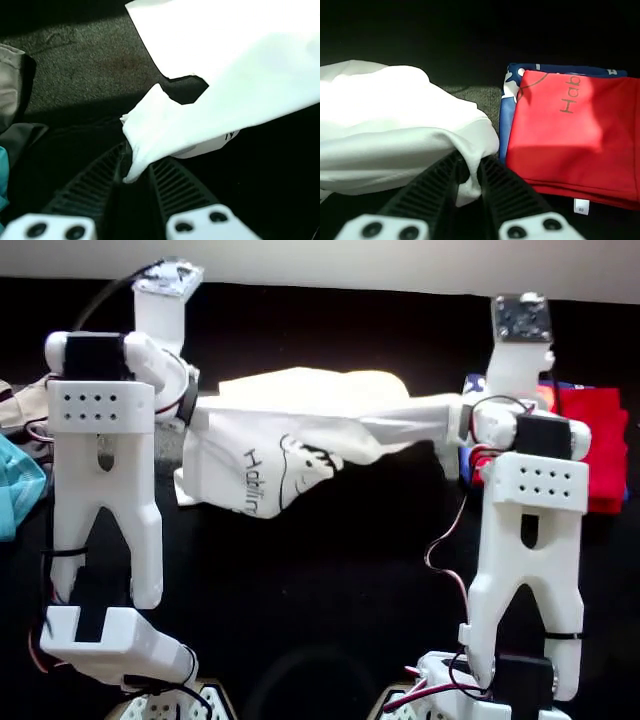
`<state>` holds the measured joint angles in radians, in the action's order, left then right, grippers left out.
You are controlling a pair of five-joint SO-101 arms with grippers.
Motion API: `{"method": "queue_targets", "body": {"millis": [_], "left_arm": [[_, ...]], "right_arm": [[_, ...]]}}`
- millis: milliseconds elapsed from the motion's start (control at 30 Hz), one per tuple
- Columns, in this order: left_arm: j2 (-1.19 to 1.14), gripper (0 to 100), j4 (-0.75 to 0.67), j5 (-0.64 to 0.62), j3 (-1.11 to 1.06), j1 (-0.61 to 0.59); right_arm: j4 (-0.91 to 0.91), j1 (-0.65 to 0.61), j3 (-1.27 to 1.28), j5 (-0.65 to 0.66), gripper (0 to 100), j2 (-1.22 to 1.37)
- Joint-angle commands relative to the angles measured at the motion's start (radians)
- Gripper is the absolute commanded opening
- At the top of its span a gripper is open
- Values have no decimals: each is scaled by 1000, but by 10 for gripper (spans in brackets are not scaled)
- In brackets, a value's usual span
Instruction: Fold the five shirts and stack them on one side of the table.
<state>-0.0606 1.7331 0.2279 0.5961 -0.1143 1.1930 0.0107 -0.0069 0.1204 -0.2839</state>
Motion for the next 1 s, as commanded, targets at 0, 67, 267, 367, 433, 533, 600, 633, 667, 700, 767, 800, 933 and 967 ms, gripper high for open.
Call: {"method": "queue_targets", "body": {"millis": [0,67,267,367,433,533,600,633,667,700,767,800,933,967], "left_arm": [[15,10,8,-3,237,18],[15,10,8,-3,318,27],[16,10,28,-5,469,28],[31,10,32,-6,440,28],[53,10,32,-6,354,51],[85,10,32,-6,134,85],[93,10,31,-6,-36,107],[93,10,29,-6,-120,111],[87,11,28,-6,-206,117],[77,12,28,-3,-280,122],[48,13,21,-3,-407,127],[27,13,2,-3,-466,127],[-73,13,-124,-3,-639,127],[-99,13,-157,-2,-668,127]], "right_arm": [[81,22,-392,14,5,65],[150,22,-587,14,5,134],[372,22,-1076,15,5,274],[420,21,-1185,60,5,292],[426,24,-1184,89,5,297],[458,25,-1090,114,5,300],[479,24,-990,120,5,298],[483,22,-943,120,5,298],[483,22,-891,120,5,298],[481,21,-839,120,5,298],[476,19,-727,120,5,298],[475,18,-668,120,5,298],[443,5,-430,114,5,288],[426,8,-381,114,5,288]]}}
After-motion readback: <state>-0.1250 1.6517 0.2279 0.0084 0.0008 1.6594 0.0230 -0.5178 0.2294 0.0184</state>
